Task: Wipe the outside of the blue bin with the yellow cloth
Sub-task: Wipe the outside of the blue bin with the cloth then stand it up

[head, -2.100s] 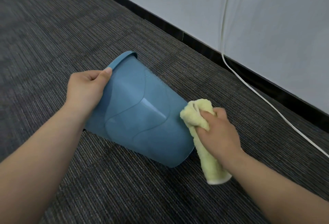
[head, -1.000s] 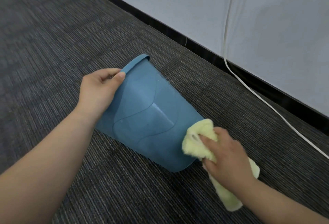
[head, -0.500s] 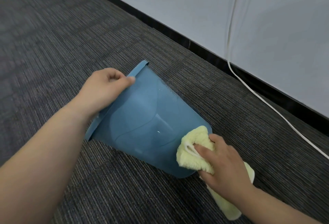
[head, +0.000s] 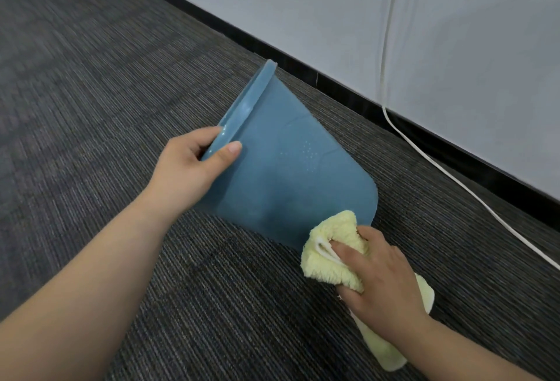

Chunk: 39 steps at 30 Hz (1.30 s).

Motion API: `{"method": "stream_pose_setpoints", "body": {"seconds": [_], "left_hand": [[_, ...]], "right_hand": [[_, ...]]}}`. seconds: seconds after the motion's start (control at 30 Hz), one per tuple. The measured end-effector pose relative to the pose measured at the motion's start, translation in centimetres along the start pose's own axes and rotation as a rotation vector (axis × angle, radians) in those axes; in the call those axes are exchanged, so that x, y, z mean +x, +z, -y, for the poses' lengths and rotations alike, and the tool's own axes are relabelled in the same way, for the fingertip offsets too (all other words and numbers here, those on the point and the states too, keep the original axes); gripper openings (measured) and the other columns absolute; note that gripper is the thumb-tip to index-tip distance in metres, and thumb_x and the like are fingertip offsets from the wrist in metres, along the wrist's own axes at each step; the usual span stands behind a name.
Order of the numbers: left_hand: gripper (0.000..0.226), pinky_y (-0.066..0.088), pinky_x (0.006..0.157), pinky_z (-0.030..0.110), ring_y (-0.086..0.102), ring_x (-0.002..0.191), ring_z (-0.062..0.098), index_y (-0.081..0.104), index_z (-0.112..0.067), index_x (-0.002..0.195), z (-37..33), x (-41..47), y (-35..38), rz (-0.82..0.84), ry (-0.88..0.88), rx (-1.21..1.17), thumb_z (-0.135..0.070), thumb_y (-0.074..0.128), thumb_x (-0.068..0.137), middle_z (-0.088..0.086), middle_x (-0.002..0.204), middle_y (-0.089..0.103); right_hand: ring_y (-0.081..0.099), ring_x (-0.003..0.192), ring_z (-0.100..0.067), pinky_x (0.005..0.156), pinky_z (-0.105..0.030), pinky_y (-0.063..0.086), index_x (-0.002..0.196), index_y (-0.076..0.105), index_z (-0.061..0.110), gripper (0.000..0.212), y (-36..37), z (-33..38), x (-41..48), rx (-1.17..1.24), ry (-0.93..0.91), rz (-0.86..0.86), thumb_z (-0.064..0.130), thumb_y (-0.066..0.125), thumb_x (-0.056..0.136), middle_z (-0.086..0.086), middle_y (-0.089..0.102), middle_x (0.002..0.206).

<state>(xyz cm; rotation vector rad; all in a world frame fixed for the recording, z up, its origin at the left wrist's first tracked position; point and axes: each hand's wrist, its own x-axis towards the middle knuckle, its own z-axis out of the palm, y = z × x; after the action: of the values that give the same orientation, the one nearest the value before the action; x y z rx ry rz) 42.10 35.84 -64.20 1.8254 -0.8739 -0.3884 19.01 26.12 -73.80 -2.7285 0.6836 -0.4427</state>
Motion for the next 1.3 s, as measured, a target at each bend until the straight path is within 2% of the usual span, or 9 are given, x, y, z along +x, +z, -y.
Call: {"method": "stream_pose_setpoints", "body": {"seconds": [0.2, 0.4, 0.5, 0.57, 0.67, 0.9, 1.07, 1.2, 1.3], "left_hand": [[0.023, 0.047, 0.061, 0.005, 0.061, 0.066, -0.012, 0.062, -0.035, 0.077, 1.8, -0.7, 0.7, 0.012, -0.037, -0.062, -0.013, 0.057, 0.082, -0.033, 0.065, 0.066], [0.019, 0.039, 0.052, 0.005, 0.052, 0.054, -0.006, 0.057, -0.026, 0.067, 1.8, -0.5, 0.0, -0.026, -0.113, 0.011, -0.031, 0.054, 0.085, -0.008, 0.066, 0.057], [0.029, 0.039, 0.059, 0.015, 0.050, 0.062, -0.001, 0.053, -0.030, 0.068, 1.9, -0.4, 0.3, -0.109, -0.101, 0.138, -0.033, 0.038, 0.092, -0.011, 0.071, 0.052], [0.030, 0.038, 0.060, 0.019, 0.048, 0.063, 0.003, 0.053, -0.031, 0.068, 2.0, -0.5, 0.4, -0.133, -0.107, 0.131, -0.030, 0.036, 0.093, -0.010, 0.070, 0.052], [0.030, 0.040, 0.059, 0.015, 0.048, 0.059, -0.001, 0.055, -0.029, 0.068, 2.2, -0.5, 0.4, -0.114, -0.098, 0.103, -0.028, 0.038, 0.093, -0.008, 0.069, 0.053], [0.030, 0.043, 0.069, 0.034, 0.053, 0.067, 0.010, 0.063, -0.024, 0.065, 1.7, -0.9, 0.7, -0.033, -0.162, -0.086, -0.031, 0.045, 0.089, -0.005, 0.068, 0.059], [0.035, 0.045, 0.071, 0.036, 0.054, 0.072, 0.015, 0.066, -0.015, 0.070, 1.2, -0.9, 1.4, 0.033, -0.165, -0.128, -0.039, 0.043, 0.079, 0.003, 0.071, 0.061], [0.033, 0.043, 0.064, 0.026, 0.051, 0.070, 0.013, 0.066, -0.015, 0.067, 1.0, -0.9, 1.5, 0.049, -0.135, -0.153, -0.028, 0.045, 0.088, 0.000, 0.066, 0.059], [0.034, 0.046, 0.057, 0.017, 0.056, 0.060, 0.003, 0.069, -0.026, 0.063, 0.8, -0.8, 1.9, 0.053, -0.160, -0.131, -0.035, 0.046, 0.087, -0.014, 0.055, 0.064]], "right_hand": [[0.065, 0.066, -0.030, 0.053, -0.040, 0.052, 0.092, 0.069, 0.018, 0.062, 0.6, -0.3, -0.1, -0.008, 0.025, 0.096, 0.021, 0.087, 0.033, -0.021, 0.065, 0.095], [0.066, 0.071, -0.023, 0.056, -0.031, 0.052, 0.096, 0.057, 0.029, 0.074, 0.6, 0.2, -0.2, 0.006, -0.126, 0.175, 0.037, 0.084, 0.028, -0.014, 0.067, 0.093], [0.054, 0.085, -0.019, 0.063, -0.028, 0.049, 0.101, 0.047, 0.029, 0.069, 0.0, 1.1, 0.5, 0.105, -0.199, 0.059, 0.040, 0.079, 0.040, -0.012, 0.058, 0.102], [0.045, 0.086, -0.018, 0.066, -0.031, 0.048, 0.102, 0.048, 0.026, 0.049, -0.5, 2.4, 1.8, 0.208, -0.158, -0.101, 0.040, 0.063, 0.057, -0.014, 0.051, 0.104], [0.056, 0.080, -0.028, 0.059, -0.035, 0.050, 0.101, 0.061, 0.019, 0.046, -1.7, 5.2, 5.1, 0.274, -0.003, -0.210, 0.038, 0.049, 0.060, -0.023, 0.059, 0.097], [0.047, 0.082, -0.024, 0.074, -0.031, 0.033, 0.115, 0.056, 0.027, 0.044, -2.9, 5.3, 10.1, 0.183, 0.121, -0.055, 0.032, 0.064, 0.072, -0.010, 0.041, 0.126], [0.050, 0.079, -0.029, 0.075, -0.035, 0.037, 0.110, 0.060, 0.023, 0.041, -4.0, 5.1, 10.4, 0.172, 0.160, -0.122, 0.028, 0.066, 0.070, -0.014, 0.044, 0.123], [0.059, 0.083, -0.038, 0.071, -0.044, 0.043, 0.103, 0.064, 0.018, 0.045, -4.6, 6.9, 9.5, 0.147, -0.121, -0.040, 0.024, 0.068, 0.059, -0.022, 0.055, 0.111], [0.052, 0.097, -0.035, 0.078, -0.041, 0.036, 0.114, 0.059, 0.021, 0.048, -5.2, 5.1, 10.6, 0.103, 0.027, -0.065, 0.023, 0.070, 0.067, -0.018, 0.047, 0.123]]}}
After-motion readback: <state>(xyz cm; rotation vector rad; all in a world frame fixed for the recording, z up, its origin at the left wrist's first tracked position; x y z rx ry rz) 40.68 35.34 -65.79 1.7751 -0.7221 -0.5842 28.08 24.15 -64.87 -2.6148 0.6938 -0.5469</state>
